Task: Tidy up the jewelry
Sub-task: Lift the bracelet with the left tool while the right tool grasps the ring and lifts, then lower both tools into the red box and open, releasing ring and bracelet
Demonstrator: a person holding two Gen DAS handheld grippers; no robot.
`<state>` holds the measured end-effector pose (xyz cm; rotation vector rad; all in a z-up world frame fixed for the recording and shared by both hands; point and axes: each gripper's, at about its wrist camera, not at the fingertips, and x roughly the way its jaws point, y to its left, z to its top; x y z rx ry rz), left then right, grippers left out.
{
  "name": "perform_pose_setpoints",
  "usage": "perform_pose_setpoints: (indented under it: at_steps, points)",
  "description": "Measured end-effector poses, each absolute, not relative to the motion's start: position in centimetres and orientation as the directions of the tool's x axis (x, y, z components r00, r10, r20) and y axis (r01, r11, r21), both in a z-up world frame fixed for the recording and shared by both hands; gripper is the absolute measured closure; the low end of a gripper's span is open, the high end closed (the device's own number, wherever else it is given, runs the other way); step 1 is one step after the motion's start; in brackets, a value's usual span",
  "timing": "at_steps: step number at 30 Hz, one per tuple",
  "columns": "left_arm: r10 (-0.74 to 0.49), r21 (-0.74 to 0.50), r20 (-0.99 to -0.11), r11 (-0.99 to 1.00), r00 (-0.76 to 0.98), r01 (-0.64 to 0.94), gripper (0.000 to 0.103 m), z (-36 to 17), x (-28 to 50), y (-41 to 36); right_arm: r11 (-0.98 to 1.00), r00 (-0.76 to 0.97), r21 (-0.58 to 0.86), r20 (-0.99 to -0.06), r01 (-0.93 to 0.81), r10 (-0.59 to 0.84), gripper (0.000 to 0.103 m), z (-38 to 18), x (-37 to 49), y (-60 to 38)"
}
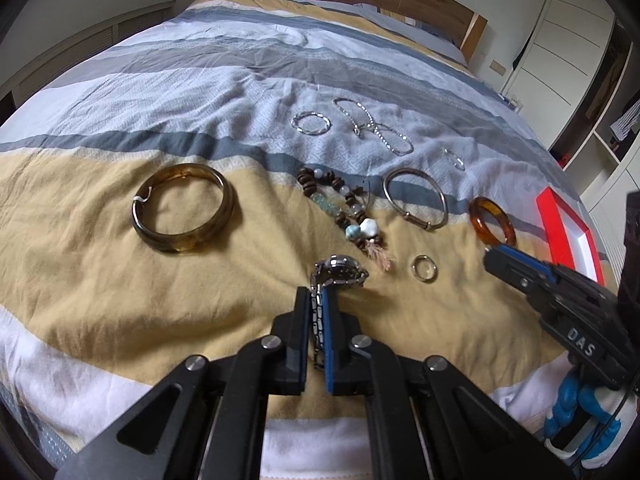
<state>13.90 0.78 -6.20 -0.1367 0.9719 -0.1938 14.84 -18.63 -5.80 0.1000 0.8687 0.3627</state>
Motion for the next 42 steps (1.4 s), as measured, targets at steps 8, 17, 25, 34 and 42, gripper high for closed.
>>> perform_pose_setpoints:
  at_steps: [8,17,25,34,42]
  points:
    - [-0.214,-0.169,-0.801,0.977,0.559,0.132,0.099,-4.0,12.0,-1.0,0.942,0.627,0.235,-0.704,-0.239,0.335,0.084,-3.1,11.1,-21.9]
    - [-0.275,-0.162,-0.781,0.956,0.56,0.244,0.099,-0.7,10.3,-6.6,0.954,0.689,0.25,-0.663,-0.164,0.292,0.084,-0.4,7.4,-28.7]
    - [-0.454,-0.268,-0.757,0.872,0.47,0.41,0.099,2.0,10.4,-15.9,0.97,0.723,0.242,-0.664,-0.032,0.19,0.084,-0.1,4.0,-37.7]
    - [-0.551,-0.304,-0.762,0.767,0.339,0.565,0.099,1.9,11.5,-28.3,0.977,0.709,0.186,-0.703,0.101,0.061,0.084,-2.5,3.1,-46.8]
    - [-0.514,-0.272,-0.817,0.742,0.26,0.613,0.099,-2.3,13.7,-36.5,0.979,0.67,0.168,-0.741,0.119,0.045,0.084,-5.6,5.1,-50.4]
